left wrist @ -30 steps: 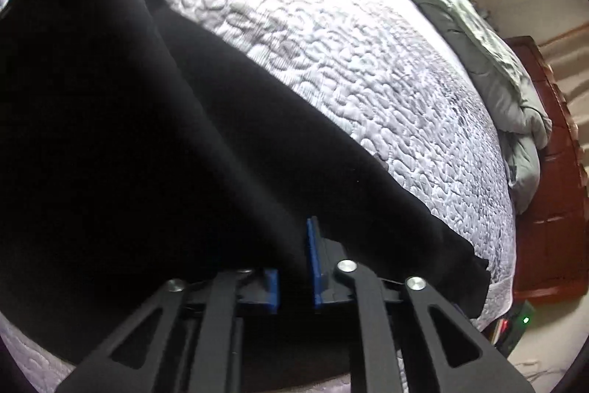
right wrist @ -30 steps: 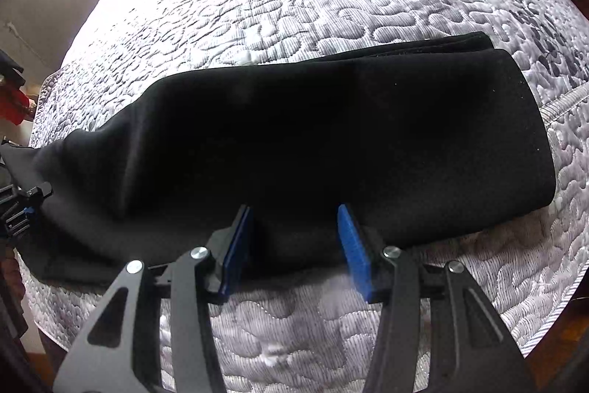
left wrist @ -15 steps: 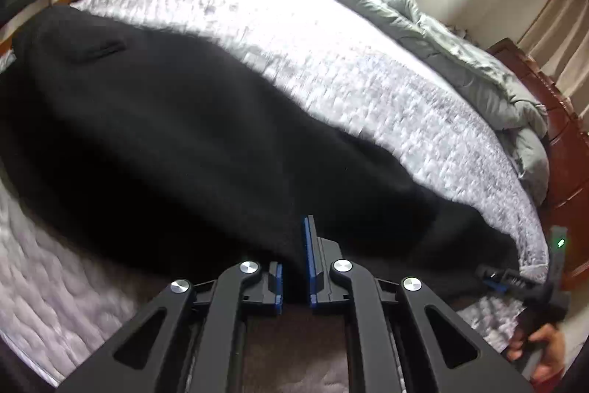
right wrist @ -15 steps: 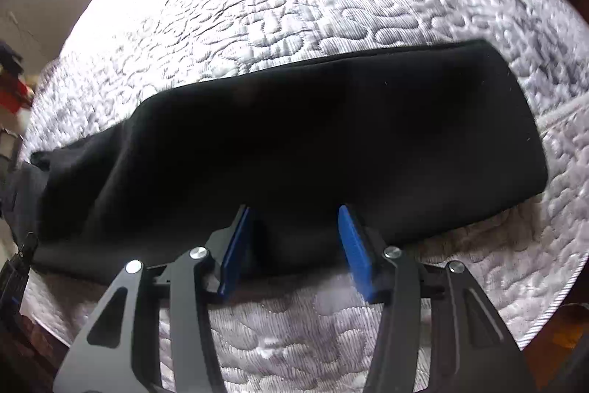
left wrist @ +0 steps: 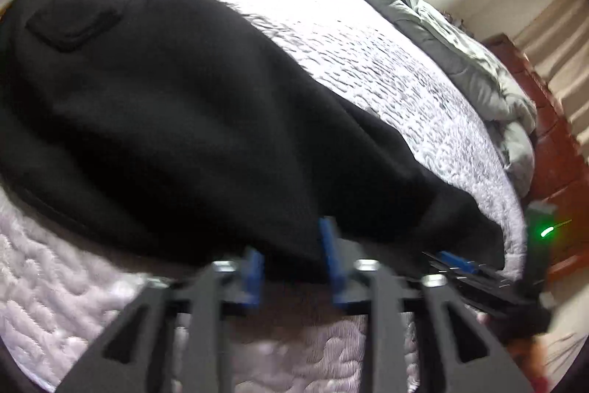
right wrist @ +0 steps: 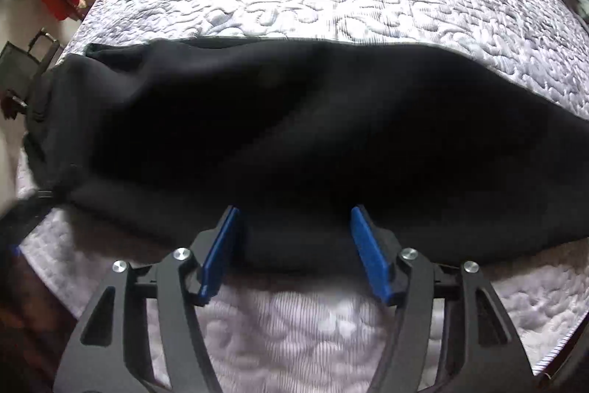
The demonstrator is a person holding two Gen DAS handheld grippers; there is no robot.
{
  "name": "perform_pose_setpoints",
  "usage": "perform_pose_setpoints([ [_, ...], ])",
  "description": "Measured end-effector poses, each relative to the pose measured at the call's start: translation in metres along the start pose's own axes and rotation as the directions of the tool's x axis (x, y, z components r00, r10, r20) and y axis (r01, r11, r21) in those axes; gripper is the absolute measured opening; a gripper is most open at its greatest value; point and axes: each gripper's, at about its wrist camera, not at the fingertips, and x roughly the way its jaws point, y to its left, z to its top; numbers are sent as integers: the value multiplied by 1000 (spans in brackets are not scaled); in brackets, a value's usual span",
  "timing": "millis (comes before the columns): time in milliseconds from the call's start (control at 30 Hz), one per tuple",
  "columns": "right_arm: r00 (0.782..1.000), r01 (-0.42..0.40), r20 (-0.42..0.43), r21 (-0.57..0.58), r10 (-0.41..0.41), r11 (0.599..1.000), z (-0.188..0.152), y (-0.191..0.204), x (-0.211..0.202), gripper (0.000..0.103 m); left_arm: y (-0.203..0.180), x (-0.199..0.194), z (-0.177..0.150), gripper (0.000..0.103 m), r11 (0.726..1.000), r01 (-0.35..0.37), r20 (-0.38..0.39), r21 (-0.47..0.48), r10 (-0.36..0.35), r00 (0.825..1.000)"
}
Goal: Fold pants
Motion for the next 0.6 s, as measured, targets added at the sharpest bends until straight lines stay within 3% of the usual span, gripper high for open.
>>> perform_pose_setpoints([
  [67, 1000, -1, 10, 3, 1, 1000, 0, 1, -1, 66, 20, -10, 11, 53, 999, 15, 4, -49, -15, 1000],
  [200, 1000, -20, 0, 23, 20, 1000, 1, -5, -2, 67, 73, -24, 35, 54, 985, -19, -13, -170, 17, 1000],
  [333, 1000, -6, 9, 22, 6, 1000, 2, -5, -1, 71, 127, -25, 61, 55, 946, 40, -27, -321, -51, 998],
  [467, 1000, -1, 22, 26, 1, 1000, -1, -3, 1, 73, 145, -20, 81, 54, 931, 66, -33, -359, -83, 996],
  [567, 1000, -10, 29, 33, 9, 999, -1, -5, 1, 74, 146, -18, 87, 49, 933, 52, -42, -356, -72, 997],
  [600, 1000, -8, 30, 35, 7, 999, 0, -4, 2, 74, 146, -17, 84, 40, 935, 39, -42, -352, -57, 997],
])
